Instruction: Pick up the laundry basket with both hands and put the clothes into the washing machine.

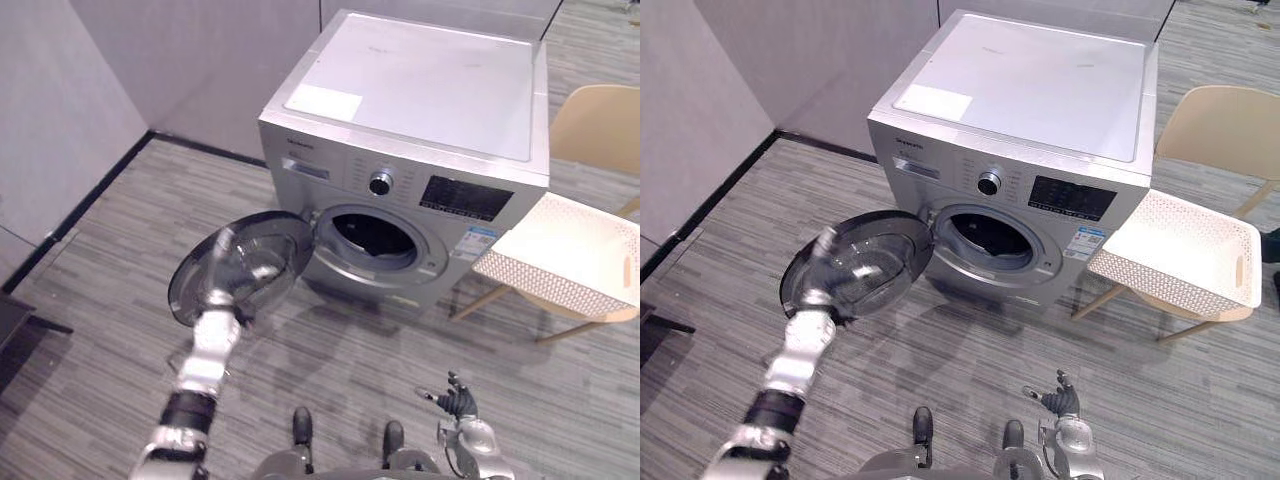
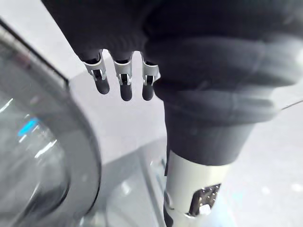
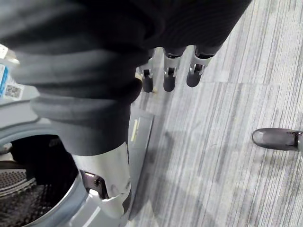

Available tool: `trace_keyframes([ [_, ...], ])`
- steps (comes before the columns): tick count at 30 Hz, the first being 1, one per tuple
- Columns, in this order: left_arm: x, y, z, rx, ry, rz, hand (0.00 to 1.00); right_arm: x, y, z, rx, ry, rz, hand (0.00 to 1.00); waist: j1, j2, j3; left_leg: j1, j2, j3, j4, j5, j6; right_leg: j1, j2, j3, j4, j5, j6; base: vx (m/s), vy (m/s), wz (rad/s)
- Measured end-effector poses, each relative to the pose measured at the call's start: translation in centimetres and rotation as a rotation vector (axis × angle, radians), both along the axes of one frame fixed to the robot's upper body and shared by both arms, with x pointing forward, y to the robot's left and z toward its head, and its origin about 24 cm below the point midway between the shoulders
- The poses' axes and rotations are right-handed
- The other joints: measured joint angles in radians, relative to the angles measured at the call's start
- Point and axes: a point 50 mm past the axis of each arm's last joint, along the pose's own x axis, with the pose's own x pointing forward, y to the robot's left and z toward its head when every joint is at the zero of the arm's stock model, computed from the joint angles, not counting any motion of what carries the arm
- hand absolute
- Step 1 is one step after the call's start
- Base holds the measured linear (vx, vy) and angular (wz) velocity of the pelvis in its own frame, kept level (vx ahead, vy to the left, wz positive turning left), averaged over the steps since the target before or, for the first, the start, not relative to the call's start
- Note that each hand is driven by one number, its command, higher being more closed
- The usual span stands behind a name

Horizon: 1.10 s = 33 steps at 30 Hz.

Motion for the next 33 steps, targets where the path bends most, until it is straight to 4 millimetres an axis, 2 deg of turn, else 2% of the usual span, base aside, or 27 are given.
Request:
trace_keyframes([
  [2, 0.2, 1.9, 1.2, 0.027, -0.008, 0.061, 0.00, 0.3, 0.0, 0.3, 0.001, -0.018, 0.011, 0.00, 0.001, -0.011, 0.007, -0.005, 0.003, 0.008, 0.004, 0.000, 0.000, -0.006, 0.004, 0.007, -0.003, 0.004, -0.005, 0.03, -0.014, -0.17],
  [3, 0.4, 3.4, 2.4, 0.054, -0.004, 0.104, 0.00, 0.6, -0.1, 0.5, -0.003, -0.033, 0.022, 0.00, 0.000, -0.019, 0.011, -0.032, 0.009, 0.009, 0.021, -0.003, 0.001, -0.026, 0.009, 0.015, -0.002, 0.010, -0.014, 0.02, -0.028, -0.13],
  [4, 0.6, 4.1, 3.2, 0.062, -0.009, 0.122, 0.00, 0.8, -0.1, 0.7, -0.006, -0.043, 0.025, 0.00, 0.001, -0.027, 0.014, -0.060, 0.018, 0.013, 0.038, -0.012, 0.000, -0.051, 0.016, 0.027, -0.001, 0.018, -0.019, 0.01, -0.029, -0.17],
  [5, 0.9, 4.9, 4.3, 0.067, -0.021, 0.141, 0.00, 0.9, 0.0, 0.8, -0.007, -0.056, 0.032, 0.00, 0.005, -0.044, 0.024, -0.092, 0.022, 0.017, 0.061, -0.018, 0.000, -0.074, 0.019, 0.034, -0.001, 0.021, -0.021, -0.02, -0.020, -0.18],
  [6, 0.9, 5.6, 4.6, 0.055, -0.012, 0.164, 0.00, 1.1, 0.1, 1.0, -0.008, -0.068, 0.044, 0.00, 0.006, -0.056, 0.033, -0.119, 0.030, 0.021, 0.080, -0.023, -0.001, -0.094, 0.025, 0.039, -0.001, 0.031, -0.026, -0.03, -0.023, -0.19],
  [8, 1.0, 6.2, 3.9, 0.018, 0.039, 0.183, 0.00, 1.4, 0.4, 1.3, -0.005, -0.089, 0.057, 0.00, 0.011, -0.072, 0.044, -0.154, 0.050, 0.039, 0.128, -0.047, -0.002, -0.120, 0.037, 0.070, -0.001, 0.053, -0.039, -0.06, -0.019, -0.32],
  [10, 1.3, 6.4, 3.5, -0.020, 0.084, 0.173, 0.00, 1.8, 0.7, 1.7, -0.001, -0.122, 0.071, 0.00, 0.013, -0.090, 0.062, -0.201, 0.068, 0.053, 0.200, -0.085, -0.004, -0.141, 0.045, 0.089, 0.000, 0.058, -0.041, -0.09, -0.018, -0.31],
  [13, 2.2, 6.2, 4.7, -0.067, 0.071, 0.157, 0.00, 2.8, 1.0, 2.8, 0.025, -0.195, 0.071, 0.00, 0.037, -0.097, 0.080, -0.309, 0.109, 0.065, 0.314, -0.128, -0.012, -0.209, 0.069, 0.116, -0.003, 0.089, -0.051, -0.14, -0.032, -0.36],
  [16, 2.6, 5.8, 5.0, -0.106, 0.071, 0.137, 0.00, 3.8, 1.5, 4.0, 0.044, -0.268, 0.086, 0.00, 0.054, -0.099, 0.105, -0.376, 0.153, 0.066, 0.405, -0.165, -0.027, -0.241, 0.102, 0.134, -0.003, 0.099, -0.058, -0.14, -0.078, -0.28],
  [19, 2.8, 5.7, 5.2, -0.149, 0.030, 0.147, 0.00, 4.5, 1.8, 5.0, 0.052, -0.319, 0.095, 0.00, 0.059, -0.101, 0.110, -0.426, 0.187, 0.065, 0.454, -0.178, -0.036, -0.269, 0.129, 0.134, -0.004, 0.106, -0.066, -0.11, -0.116, -0.19],
  [20, 2.9, 5.7, 5.8, -0.168, 0.008, 0.142, 0.00, 4.8, 1.8, 5.4, 0.051, -0.341, 0.097, 0.00, 0.063, -0.105, 0.119, -0.435, 0.197, 0.064, 0.468, -0.179, -0.038, -0.275, 0.139, 0.136, -0.005, 0.111, -0.071, -0.06, -0.101, -0.15],
  [22, 3.3, 5.0, 5.7, -0.189, -0.003, 0.124, 0.00, 5.1, 1.8, 5.9, 0.046, -0.368, 0.100, 0.00, 0.079, -0.104, 0.123, -0.454, 0.212, 0.064, 0.486, -0.180, -0.039, -0.284, 0.150, 0.138, -0.007, 0.116, -0.071, -0.05, -0.089, -0.12],
  [24, 3.8, 3.9, 5.5, -0.207, -0.015, 0.091, 0.00, 5.3, 2.0, 6.1, 0.048, -0.377, 0.108, 0.00, 0.095, -0.104, 0.124, -0.461, 0.214, 0.061, 0.491, -0.181, -0.041, -0.281, 0.155, 0.135, -0.019, 0.123, -0.070, -0.02, -0.062, 0.04],
  [25, 4.3, 2.5, 5.1, -0.238, -0.025, 0.053, 0.00, 5.4, 2.1, 6.1, 0.046, -0.378, 0.113, 0.00, 0.109, -0.104, 0.124, -0.461, 0.211, 0.058, 0.491, -0.181, -0.041, -0.278, 0.154, 0.133, -0.019, 0.123, -0.069, -0.01, -0.043, 0.12],
  [28, 4.4, -0.4, 3.8, -0.251, -0.044, -0.022, 0.00, 5.7, 2.6, 6.2, 0.048, -0.382, 0.132, 0.00, 0.110, -0.104, 0.124, -0.452, 0.190, 0.035, 0.480, -0.180, -0.039, -0.262, 0.142, 0.118, -0.020, 0.121, -0.066, 0.01, -0.011, 0.21],
  [31, 3.0, -7.1, -0.1, -0.264, -0.017, -0.214, 0.00, 6.0, 2.7, 6.0, 0.036, -0.369, 0.129, 0.00, 0.109, -0.102, 0.124, -0.384, 0.129, 0.019, 0.402, -0.152, -0.024, -0.217, 0.092, 0.095, -0.019, 0.104, -0.042, 0.03, 0.038, 0.45],
  [32, 2.5, -8.7, -0.8, -0.265, -0.005, -0.265, 0.00, 6.1, 2.7, 5.9, 0.035, -0.364, 0.130, 0.00, 0.109, -0.101, 0.123, -0.373, 0.116, 0.017, 0.386, -0.149, -0.024, -0.210, 0.081, 0.090, -0.018, 0.098, -0.035, 0.01, 0.067, 0.44],
  [33, 1.7, -11.9, -2.0, -0.275, 0.022, -0.369, 0.00, 6.3, 2.8, 5.9, 0.035, -0.359, 0.133, 0.00, 0.108, -0.100, 0.123, -0.357, 0.093, 0.015, 0.360, -0.144, -0.022, -0.204, 0.064, 0.083, -0.014, 0.091, -0.025, 0.01, 0.077, 0.34],
])
